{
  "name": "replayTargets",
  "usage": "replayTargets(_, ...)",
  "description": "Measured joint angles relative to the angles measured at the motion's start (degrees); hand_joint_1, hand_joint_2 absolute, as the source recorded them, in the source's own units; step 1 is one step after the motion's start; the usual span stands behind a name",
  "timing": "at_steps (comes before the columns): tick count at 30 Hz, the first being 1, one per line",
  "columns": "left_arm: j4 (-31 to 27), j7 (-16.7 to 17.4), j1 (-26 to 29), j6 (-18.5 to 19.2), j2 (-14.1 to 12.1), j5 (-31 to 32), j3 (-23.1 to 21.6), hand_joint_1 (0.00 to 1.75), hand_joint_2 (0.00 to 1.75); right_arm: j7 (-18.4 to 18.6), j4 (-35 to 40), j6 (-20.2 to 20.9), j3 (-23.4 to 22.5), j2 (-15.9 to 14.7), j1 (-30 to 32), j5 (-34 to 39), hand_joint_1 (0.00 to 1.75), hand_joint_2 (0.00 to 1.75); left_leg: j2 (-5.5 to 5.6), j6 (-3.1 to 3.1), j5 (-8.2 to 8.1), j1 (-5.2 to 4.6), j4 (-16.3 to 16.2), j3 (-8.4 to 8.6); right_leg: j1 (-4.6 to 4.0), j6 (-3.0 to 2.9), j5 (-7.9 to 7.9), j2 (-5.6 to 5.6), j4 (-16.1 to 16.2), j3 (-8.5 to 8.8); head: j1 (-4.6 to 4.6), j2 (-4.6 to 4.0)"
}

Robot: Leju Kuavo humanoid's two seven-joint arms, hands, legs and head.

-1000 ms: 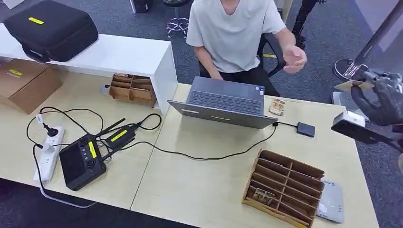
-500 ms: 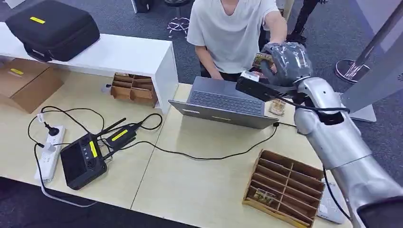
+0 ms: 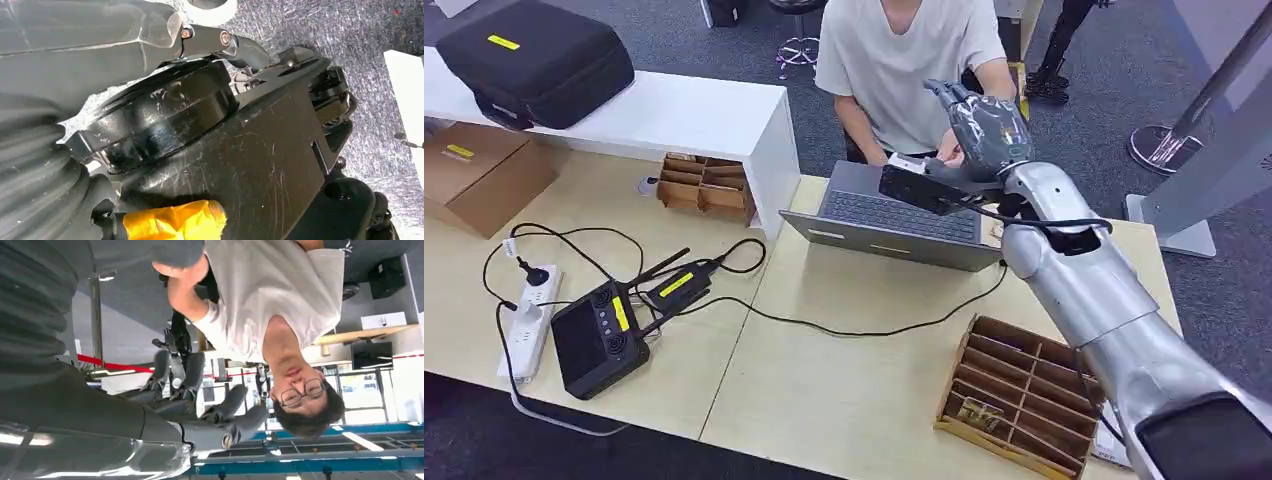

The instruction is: Pass the card to the sensor for recognition and then transmit it.

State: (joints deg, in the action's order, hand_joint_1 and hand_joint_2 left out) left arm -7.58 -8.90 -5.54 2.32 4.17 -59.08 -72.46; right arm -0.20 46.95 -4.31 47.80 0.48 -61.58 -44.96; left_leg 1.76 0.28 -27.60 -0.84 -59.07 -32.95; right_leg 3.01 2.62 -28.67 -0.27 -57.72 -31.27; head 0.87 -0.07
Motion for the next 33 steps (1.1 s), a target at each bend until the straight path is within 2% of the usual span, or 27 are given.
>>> replayTargets(6, 0.0, -0.18, 0.07, -0.07, -0.02, -0.42, 0.0, 0.0, 1.75, -0.74, -0.09, -0.28, 0.09, -0.09, -0.02, 0.5, 0.0, 1.75, -0.01, 0.0, 0.0, 0.0, -0.01, 0.01, 0.0, 0.0, 0.0, 0.0, 0.0, -0.02, 0.02, 0.0)
replayTargets(9, 0.0, -0.7, 0.23, -0.13, -0.04, -1.09, 0.0, 0.0, 1.75, -2.25, 2.02, -1.09, 0.07, -1.24, 0.49, 2.12, 0.0, 1.75, 0.0, 0.0, 0.0, 0.0, -0.02, 0.01, 0.0, 0.0, 0.0, -0.01, 0.02, -0.03, 0.02, 0.0)
replayTargets(14, 0.0, -1.49, 0.45, -0.17, -0.09, -2.25, 0.0, 0.0, 1.75, -4.09, 10.78, -1.16, -0.35, -6.19, 4.25, 5.36, 0.0, 1.75, 0.01, 0.01, -0.02, -0.01, -0.02, -0.04, 0.0, 0.0, 0.0, -0.02, 0.07, -0.01, 0.0, 0.0)
replayTargets(21, 0.0, -1.82, 0.52, -0.2, -0.13, -3.17, 0.02, 0.0, 1.75, -4.79, 17.29, -0.94, -0.74, -10.17, 7.18, 6.67, 0.0, 1.75, -0.03, 0.01, -0.02, 0.0, -0.02, 0.0, -0.01, 0.0, 0.01, -0.01, 0.08, -0.06, 0.02, 0.0)
replayTargets(24, 0.0, -2.49, 0.71, -0.24, -0.13, -4.41, 0.02, 0.0, 1.75, -6.6, 23.13, -1.12, -1.74, -13.96, 11.41, 7.91, 0.0, 1.75, 0.12, 0.02, -0.02, 0.01, -0.02, -0.01, -0.02, 0.01, -0.01, -0.16, 0.1, 0.0, 0.02, 0.0)
replayTargets(25, 0.0, -2.73, 0.8, -0.24, -0.11, -4.81, 0.02, 0.0, 1.75, -7.38, 25.75, -1.29, -2.14, -15.66, 13.5, 8.06, 0.0, 0.0, 0.19, 0.02, -0.02, 0.02, -0.03, -0.01, -0.02, 0.01, -0.03, -0.24, 0.14, 0.02, 0.02, 0.0)
replayTargets(27, 0.0, -3.21, 0.93, -0.28, -0.11, -5.7, 0.02, 0.0, 1.75, -9.07, 30.28, -2.34, -3.42, -19.46, 18.55, 8.15, 0.0, 0.0, 0.27, 0.04, -0.04, 0.02, -0.02, -0.06, -0.02, 0.04, -0.05, -0.32, 0.21, 0.06, -0.02, 0.0)
replayTargets(31, 0.02, -3.83, 1.11, -0.35, -0.09, -6.86, 0.15, 0.0, 1.75, -11.67, 39.07, -7.04, -6.34, -26.32, 29.89, 6.84, 0.0, 0.0, 0.25, 0.16, -0.14, 0.0, -0.03, -0.11, -0.01, 0.06, -0.07, -0.32, 0.31, 0.07, 0.0, 0.0)
replayTargets(32, 0.07, -3.93, 1.16, -0.39, -0.09, -7.15, 0.26, 0.0, 1.75, -12.08, 41.16, -8.49, -7.46, -28.16, 33.02, 6.47, 0.0, 1.75, 0.25, 0.16, -0.16, 0.0, -0.03, -0.14, -0.01, 0.07, -0.07, -0.33, 0.32, 0.06, 0.02, 0.0)
replayTargets(33, 0.13, -4.04, 1.19, -0.42, -0.07, -7.35, 0.42, 0.0, 1.75, -12.37, 42.96, -9.78, -8.59, -29.38, 35.89, 6.14, 0.0, 1.75, 0.24, 0.17, -0.18, 0.0, -0.02, -0.16, -0.01, 0.07, -0.07, -0.32, 0.33, 0.05, 0.0, 0.0)
